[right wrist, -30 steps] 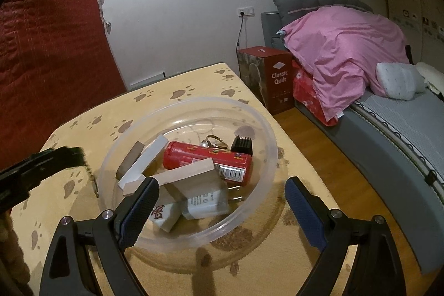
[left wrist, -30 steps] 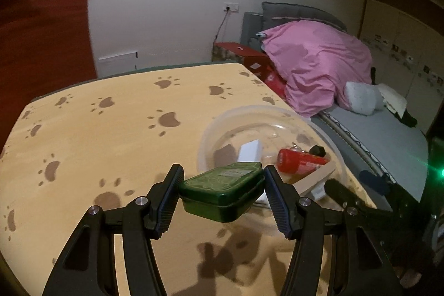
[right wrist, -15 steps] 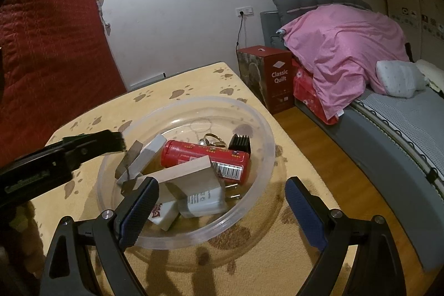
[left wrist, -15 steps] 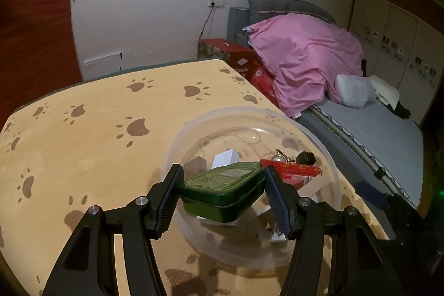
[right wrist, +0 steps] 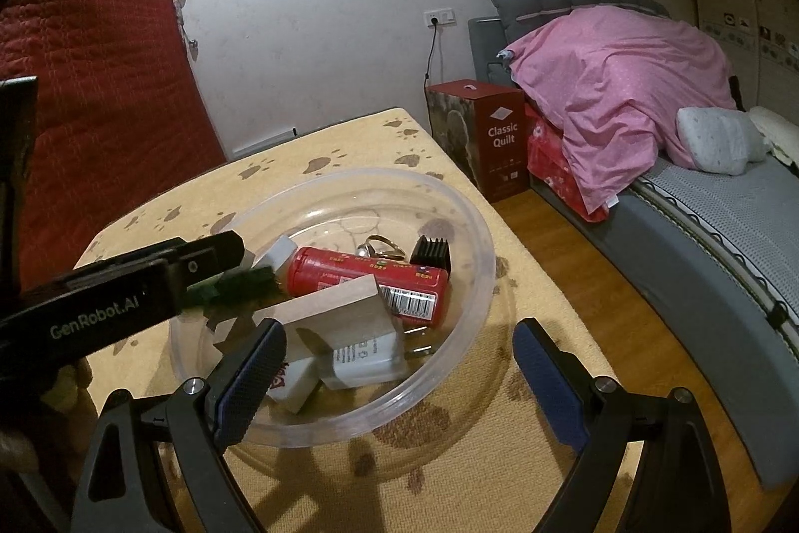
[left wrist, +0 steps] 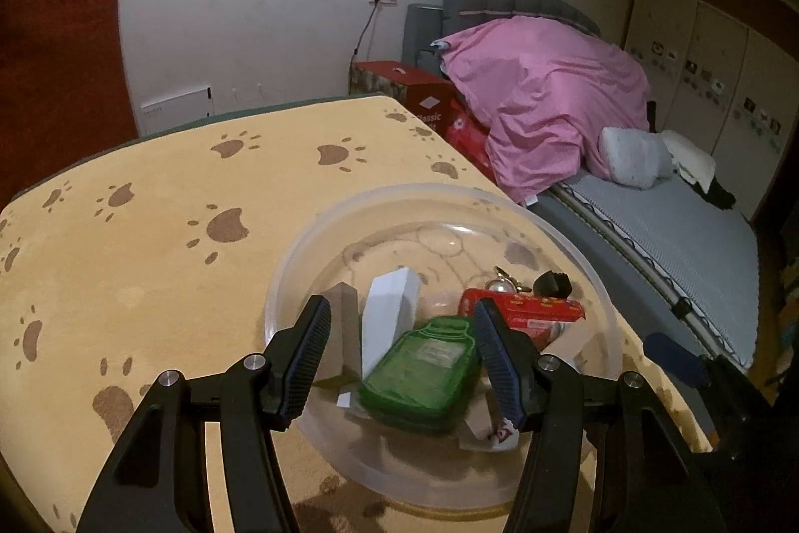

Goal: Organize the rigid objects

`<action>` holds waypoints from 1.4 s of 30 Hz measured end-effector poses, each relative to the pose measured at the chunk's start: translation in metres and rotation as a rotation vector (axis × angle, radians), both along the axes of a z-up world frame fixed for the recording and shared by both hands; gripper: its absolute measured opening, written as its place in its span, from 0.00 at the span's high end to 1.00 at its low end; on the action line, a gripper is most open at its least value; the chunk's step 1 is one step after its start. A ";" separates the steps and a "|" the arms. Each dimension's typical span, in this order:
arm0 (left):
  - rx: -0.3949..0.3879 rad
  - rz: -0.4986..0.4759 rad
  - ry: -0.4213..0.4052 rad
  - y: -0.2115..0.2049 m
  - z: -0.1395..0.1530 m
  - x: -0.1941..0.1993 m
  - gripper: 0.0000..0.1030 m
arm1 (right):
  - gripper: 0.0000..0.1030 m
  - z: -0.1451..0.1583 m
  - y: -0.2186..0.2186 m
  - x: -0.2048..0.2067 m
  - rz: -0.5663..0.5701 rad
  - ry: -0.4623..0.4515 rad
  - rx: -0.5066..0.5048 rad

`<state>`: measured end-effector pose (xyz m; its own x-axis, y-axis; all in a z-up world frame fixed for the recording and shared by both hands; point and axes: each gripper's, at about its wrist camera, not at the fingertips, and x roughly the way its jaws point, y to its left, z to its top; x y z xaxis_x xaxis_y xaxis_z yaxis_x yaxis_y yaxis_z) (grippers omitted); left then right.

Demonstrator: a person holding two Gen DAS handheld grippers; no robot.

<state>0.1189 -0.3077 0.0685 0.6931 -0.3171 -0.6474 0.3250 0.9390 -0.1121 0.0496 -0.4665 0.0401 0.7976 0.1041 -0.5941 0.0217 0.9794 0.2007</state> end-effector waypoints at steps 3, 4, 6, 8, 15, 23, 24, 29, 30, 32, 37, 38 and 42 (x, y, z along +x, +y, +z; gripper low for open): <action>0.001 0.004 0.001 0.001 0.000 -0.001 0.41 | 0.08 0.000 0.000 0.000 0.001 -0.001 -0.001; 0.003 0.004 0.001 0.002 0.000 -0.001 0.41 | 0.08 0.000 0.000 0.000 0.002 -0.002 -0.001; 0.010 0.006 -0.001 0.003 0.000 -0.002 0.41 | 0.08 0.000 0.000 0.000 0.005 0.000 -0.003; 0.016 0.009 -0.002 0.004 0.001 -0.002 0.41 | 0.08 -0.001 0.000 -0.001 0.008 0.001 -0.005; 0.059 0.021 -0.024 0.005 0.002 -0.009 0.39 | 0.07 0.000 -0.001 -0.003 0.021 0.006 -0.008; 0.088 0.066 -0.053 0.014 0.007 -0.019 0.23 | 0.04 0.001 0.004 -0.006 0.030 0.009 -0.023; 0.090 0.075 -0.054 0.016 0.008 -0.020 0.21 | 0.04 0.002 0.004 -0.006 0.031 0.008 -0.026; 0.103 0.113 -0.058 0.025 0.007 -0.024 0.17 | 0.03 0.003 0.007 -0.007 0.026 0.004 -0.042; 0.107 0.119 -0.058 0.027 0.007 -0.025 0.17 | 0.02 0.004 0.008 -0.008 0.024 0.003 -0.047; 0.112 0.131 -0.062 0.030 0.008 -0.028 0.17 | 0.01 0.005 0.009 -0.009 0.024 0.001 -0.052; 0.132 0.145 -0.080 0.034 0.011 -0.036 0.15 | 0.00 0.008 0.011 -0.010 0.026 0.000 -0.065; 0.135 0.145 -0.083 0.034 0.012 -0.037 0.15 | 0.00 0.008 0.011 -0.010 0.027 0.002 -0.069; 0.148 0.146 -0.098 0.035 0.015 -0.045 0.13 | 0.00 0.008 0.017 -0.010 0.031 0.024 -0.102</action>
<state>0.0735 -0.2728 0.0834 0.7862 -0.1156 -0.6070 0.1871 0.9808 0.0556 0.0392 -0.4499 0.0479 0.7805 0.0664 -0.6216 -0.0050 0.9950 0.1000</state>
